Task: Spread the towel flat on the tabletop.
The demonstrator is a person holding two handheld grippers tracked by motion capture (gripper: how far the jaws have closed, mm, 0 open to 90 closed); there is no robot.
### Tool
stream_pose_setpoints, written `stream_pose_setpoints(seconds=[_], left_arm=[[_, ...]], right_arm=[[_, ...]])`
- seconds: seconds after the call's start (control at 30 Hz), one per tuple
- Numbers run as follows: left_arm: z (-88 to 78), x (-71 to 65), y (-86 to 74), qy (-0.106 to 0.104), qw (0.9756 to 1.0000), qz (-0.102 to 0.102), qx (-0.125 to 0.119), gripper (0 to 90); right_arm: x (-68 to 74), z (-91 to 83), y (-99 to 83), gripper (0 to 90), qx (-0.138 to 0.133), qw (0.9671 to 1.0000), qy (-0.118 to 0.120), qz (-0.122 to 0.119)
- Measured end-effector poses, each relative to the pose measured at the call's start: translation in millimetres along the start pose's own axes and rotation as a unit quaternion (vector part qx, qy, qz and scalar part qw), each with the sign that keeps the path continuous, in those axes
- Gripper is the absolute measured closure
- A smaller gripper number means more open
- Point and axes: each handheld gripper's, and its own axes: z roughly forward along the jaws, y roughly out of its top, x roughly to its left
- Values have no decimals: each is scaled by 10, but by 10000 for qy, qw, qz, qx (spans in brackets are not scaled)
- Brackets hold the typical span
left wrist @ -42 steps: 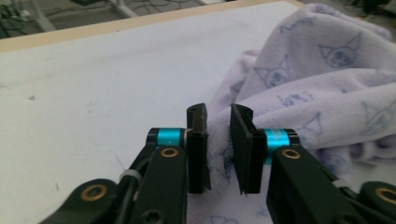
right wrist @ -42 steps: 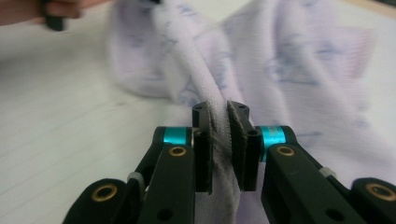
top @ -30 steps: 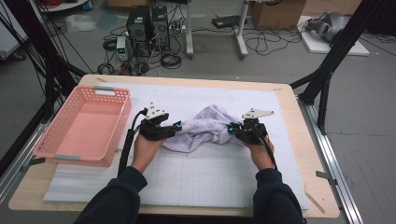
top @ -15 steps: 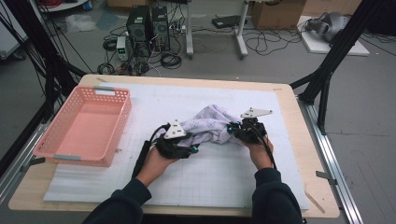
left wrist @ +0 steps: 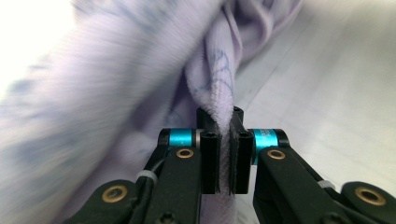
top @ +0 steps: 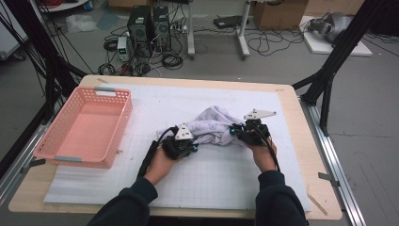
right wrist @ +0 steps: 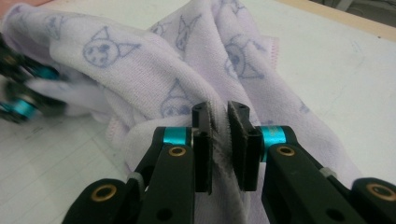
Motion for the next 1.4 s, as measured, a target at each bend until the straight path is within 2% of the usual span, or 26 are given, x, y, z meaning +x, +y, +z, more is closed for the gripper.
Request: stream_pose_setpoints(seconds=[0.13,0.27,0.33,0.47,0.57,0.67,0.73,0.87,0.9,0.93,1.0,1.03,1.1,1.17,1.23,1.33,1.4], left_arm=[[-317,51,-88,-195,9991,-164,-327,856],[-563,112,-229,-300,9972,-445,-526,855],[-669,143,-283,-331,9963,-515,-598,855],[-889,196,-348,-471,9945,-515,-781,856],[-1048,262,-343,-474,9931,-529,-937,857],[-1158,341,-313,-575,9908,-523,-1104,858],[-1199,399,-291,-615,9888,-573,-1234,859],[-1182,504,-229,-652,9846,-720,-1455,861],[-1152,517,-212,-604,9840,-774,-1485,861],[-1111,522,-196,-479,9852,-763,-1455,860],[-1007,517,-161,-67,9903,-603,-1247,858],[-955,513,-147,93,9918,-510,-1168,856],[-862,516,-128,429,9929,-348,-1056,854],[-787,547,-129,644,9927,-349,-956,854],[-737,597,-151,771,9926,-391,-856,854],[-700,665,-187,924,9917,-465,-763,854],[-691,691,-199,988,9910,-487,-761,852]], right_arm=[[11,-77,-30,804,-28,10000,-1,-55],[43,-158,-71,807,-7,9999,-19,-135],[46,-203,-94,811,-9,9998,-48,-181],[18,-310,-112,820,-107,9996,-168,-196],[-10,-388,-80,825,-207,9993,-231,-206],[-26,-421,-13,830,-195,9984,-425,-323],[-54,-436,50,833,-217,9966,-697,-380],[-177,-382,176,834,-180,9934,-1073,-358],[-204,-353,206,833,-188,9922,-1177,-371],[-230,-314,232,832,-208,9914,-1245,-335],[-257,-215,266,826,-120,9907,-1328,-277],[-261,-166,271,810,-42,9905,-1346,-261],[-254,-100,262,734,8,9903,-1369,-217],[-229,-90,238,687,-26,9916,-1287,-154],[-188,-120,207,638,-104,9925,-1202,-203],[-122,-234,155,613,-287,9935,-1068,-277],[-51,-354,118,607,-517,9939,-933,-298]])
